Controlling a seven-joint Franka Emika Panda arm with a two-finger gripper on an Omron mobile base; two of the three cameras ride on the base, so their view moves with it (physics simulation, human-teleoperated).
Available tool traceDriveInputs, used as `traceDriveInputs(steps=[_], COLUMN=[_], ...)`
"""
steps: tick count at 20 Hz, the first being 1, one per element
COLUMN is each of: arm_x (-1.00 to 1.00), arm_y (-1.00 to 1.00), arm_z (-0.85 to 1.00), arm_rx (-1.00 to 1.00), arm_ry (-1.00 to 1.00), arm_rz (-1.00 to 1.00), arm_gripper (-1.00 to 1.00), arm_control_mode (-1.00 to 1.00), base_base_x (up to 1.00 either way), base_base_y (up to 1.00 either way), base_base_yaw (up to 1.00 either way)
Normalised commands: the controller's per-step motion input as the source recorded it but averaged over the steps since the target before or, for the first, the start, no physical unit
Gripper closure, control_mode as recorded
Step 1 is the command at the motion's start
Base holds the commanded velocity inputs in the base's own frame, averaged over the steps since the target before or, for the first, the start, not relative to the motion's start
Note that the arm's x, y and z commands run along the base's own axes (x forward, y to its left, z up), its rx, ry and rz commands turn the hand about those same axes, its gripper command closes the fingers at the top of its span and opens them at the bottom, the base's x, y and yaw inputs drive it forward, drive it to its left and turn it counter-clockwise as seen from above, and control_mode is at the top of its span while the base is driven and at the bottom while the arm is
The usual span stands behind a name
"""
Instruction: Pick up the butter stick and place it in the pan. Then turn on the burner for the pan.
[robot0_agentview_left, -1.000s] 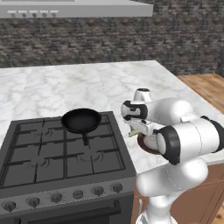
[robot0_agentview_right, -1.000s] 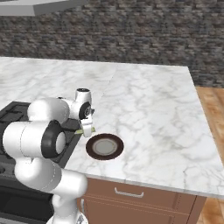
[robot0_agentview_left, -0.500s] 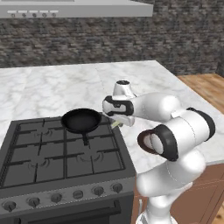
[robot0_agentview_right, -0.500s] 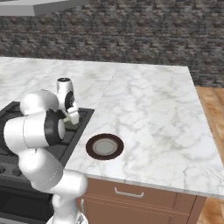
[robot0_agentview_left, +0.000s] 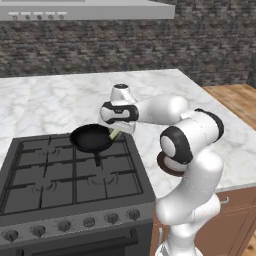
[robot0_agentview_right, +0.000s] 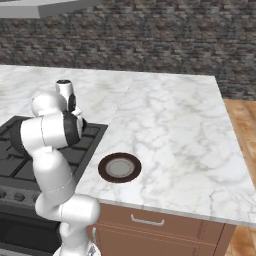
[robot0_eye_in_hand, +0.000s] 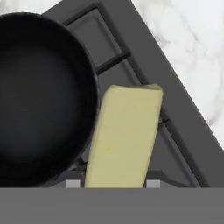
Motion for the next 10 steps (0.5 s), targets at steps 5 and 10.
traceDriveInputs(steps=[5, 10], arm_x=[0.51, 0.48], arm_y=[0.57, 0.42], arm_z=[-0.04, -0.22], arm_rx=[-0.05, -0.09], arm_ry=[-0.01, 0.0], arm_rz=[0.04, 0.0], arm_gripper=[1.0, 1.0], arm_control_mode=[-1.0, -1.0], base_base_x=[0.0, 0.0], base_base_y=[0.0, 0.0], base_base_yaw=[0.0, 0.0])
